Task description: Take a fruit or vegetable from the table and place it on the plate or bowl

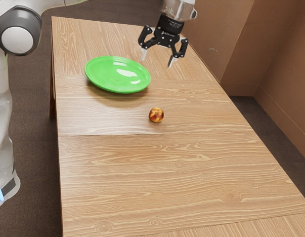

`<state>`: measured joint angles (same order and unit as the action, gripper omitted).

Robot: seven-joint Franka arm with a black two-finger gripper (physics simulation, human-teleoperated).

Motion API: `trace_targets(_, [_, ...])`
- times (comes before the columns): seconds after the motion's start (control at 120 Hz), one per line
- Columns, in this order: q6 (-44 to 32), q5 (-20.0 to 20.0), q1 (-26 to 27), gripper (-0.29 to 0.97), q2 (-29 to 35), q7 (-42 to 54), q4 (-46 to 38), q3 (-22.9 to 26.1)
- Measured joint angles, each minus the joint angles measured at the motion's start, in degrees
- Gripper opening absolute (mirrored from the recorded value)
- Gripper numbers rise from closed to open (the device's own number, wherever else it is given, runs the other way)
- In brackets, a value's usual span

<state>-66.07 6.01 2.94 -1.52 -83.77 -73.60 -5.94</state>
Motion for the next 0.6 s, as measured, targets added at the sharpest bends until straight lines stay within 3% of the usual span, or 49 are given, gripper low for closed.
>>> trace_targets(0.308, [-3.08, 0.04, 0.56, 0.68, -0.74, -16.67, -1.71, -0.29])
trace_targets(0.408, [-14.62, -2.68, 3.45, 0.68, 11.79, -17.92, -29.83, -0.54])
trace_targets(0.492, [-24.73, -4.81, 4.66, 0.68, 25.91, -18.82, -50.77, -0.6])
trace_targets(0.542, [-29.56, -5.94, 4.49, 0.68, 30.65, -19.29, -57.18, -0.58])
trace_targets(0.6, [-34.2, -6.82, 4.35, 0.68, 31.55, -19.8, -59.63, -0.45])
